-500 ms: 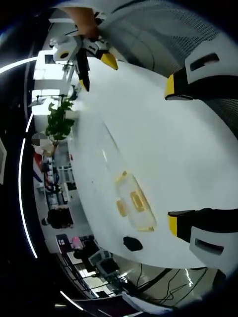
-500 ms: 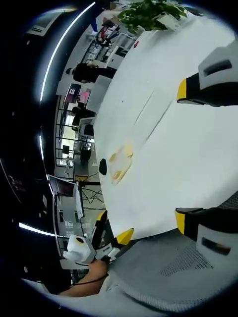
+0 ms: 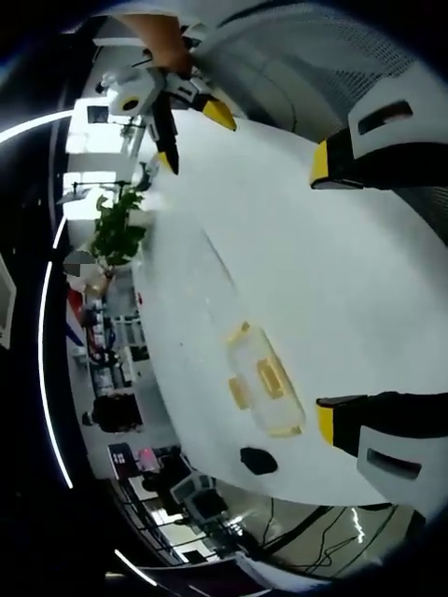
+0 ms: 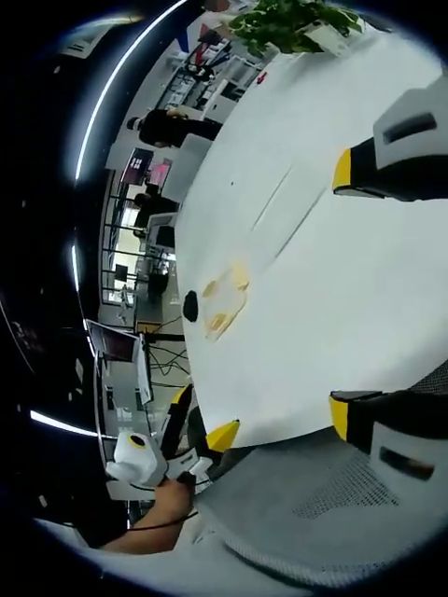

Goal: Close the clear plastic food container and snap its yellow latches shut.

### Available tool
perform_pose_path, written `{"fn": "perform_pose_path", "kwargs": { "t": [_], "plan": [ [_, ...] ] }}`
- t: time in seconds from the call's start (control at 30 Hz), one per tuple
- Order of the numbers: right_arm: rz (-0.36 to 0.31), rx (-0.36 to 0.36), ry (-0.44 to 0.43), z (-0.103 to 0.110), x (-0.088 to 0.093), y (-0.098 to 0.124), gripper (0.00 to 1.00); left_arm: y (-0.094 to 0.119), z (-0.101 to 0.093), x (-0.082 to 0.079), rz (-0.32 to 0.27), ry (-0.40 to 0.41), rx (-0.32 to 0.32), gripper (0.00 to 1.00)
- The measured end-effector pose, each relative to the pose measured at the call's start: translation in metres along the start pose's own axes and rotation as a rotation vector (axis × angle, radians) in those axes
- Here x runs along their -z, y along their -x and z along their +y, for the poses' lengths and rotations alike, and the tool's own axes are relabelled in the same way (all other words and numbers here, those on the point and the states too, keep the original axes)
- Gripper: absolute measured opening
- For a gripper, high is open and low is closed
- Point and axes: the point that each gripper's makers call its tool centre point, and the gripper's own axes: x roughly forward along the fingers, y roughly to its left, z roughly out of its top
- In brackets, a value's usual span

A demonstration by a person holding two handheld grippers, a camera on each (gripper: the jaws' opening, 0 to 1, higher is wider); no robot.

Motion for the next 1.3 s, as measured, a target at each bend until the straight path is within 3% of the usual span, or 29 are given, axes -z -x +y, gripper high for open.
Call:
{"fn": "perform_pose_path", "kwargs": {
  "t": [1.3],
  "plan": [
    [0.001, -0.044, 0.038, -0.007, -0.021, -0.029, 0.84, -0.015, 0.019, -0.004, 0.019, -0.013, 0.006, 0.88]
  ]
}}
